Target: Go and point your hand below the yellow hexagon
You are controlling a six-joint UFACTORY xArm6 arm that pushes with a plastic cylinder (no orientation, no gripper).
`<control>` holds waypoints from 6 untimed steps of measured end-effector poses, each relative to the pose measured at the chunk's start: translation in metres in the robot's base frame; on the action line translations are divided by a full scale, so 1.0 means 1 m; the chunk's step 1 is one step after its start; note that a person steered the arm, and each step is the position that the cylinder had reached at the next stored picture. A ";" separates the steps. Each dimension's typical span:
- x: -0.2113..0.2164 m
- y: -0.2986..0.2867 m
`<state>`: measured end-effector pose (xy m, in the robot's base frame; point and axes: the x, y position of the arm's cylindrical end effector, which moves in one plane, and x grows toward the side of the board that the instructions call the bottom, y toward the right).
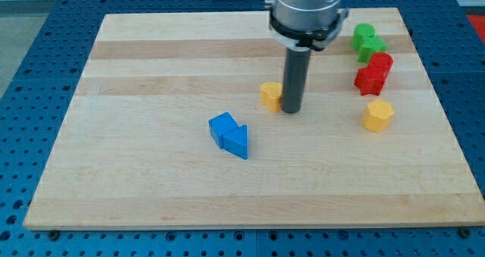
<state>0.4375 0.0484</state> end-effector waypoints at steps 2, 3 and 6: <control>-0.035 -0.081; -0.025 -0.081; 0.070 0.095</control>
